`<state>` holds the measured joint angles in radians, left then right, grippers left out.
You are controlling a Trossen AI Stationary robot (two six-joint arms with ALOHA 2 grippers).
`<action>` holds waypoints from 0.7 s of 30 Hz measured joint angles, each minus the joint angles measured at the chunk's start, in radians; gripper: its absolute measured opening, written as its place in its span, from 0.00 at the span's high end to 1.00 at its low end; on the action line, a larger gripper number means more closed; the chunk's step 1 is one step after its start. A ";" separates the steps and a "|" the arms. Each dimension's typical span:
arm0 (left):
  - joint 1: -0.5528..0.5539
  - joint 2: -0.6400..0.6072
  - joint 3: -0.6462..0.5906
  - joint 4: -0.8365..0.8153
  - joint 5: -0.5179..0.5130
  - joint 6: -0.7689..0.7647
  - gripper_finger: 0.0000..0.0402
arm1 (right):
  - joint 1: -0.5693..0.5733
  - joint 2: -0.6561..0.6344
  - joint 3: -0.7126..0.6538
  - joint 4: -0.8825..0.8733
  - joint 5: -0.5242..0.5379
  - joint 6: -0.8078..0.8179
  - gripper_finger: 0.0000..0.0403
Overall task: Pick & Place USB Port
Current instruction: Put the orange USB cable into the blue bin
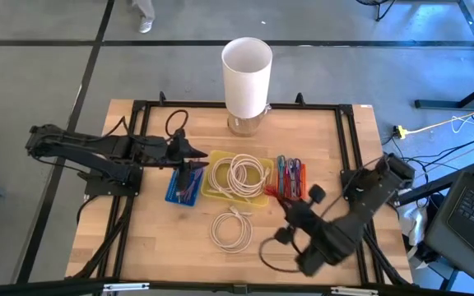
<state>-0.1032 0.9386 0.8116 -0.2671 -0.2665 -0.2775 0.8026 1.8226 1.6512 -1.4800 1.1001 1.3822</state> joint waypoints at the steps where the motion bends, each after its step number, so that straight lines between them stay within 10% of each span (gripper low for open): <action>1: 0.000 0.011 0.000 0.011 0.005 0.001 0.68 | -0.024 0.000 0.000 0.023 0.000 -0.048 0.94; 14: -0.092 0.276 0.000 0.686 0.311 0.311 0.68 | -0.199 -0.037 0.000 0.352 -0.018 -0.579 0.94; 21: -0.077 0.414 -0.001 0.887 0.293 0.321 0.68 | -0.204 -0.102 0.000 0.726 -0.128 -0.976 0.94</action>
<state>-0.1799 1.3525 0.8108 0.6198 0.0264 0.0439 0.5987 1.7203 1.6512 -0.7538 0.9725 0.4060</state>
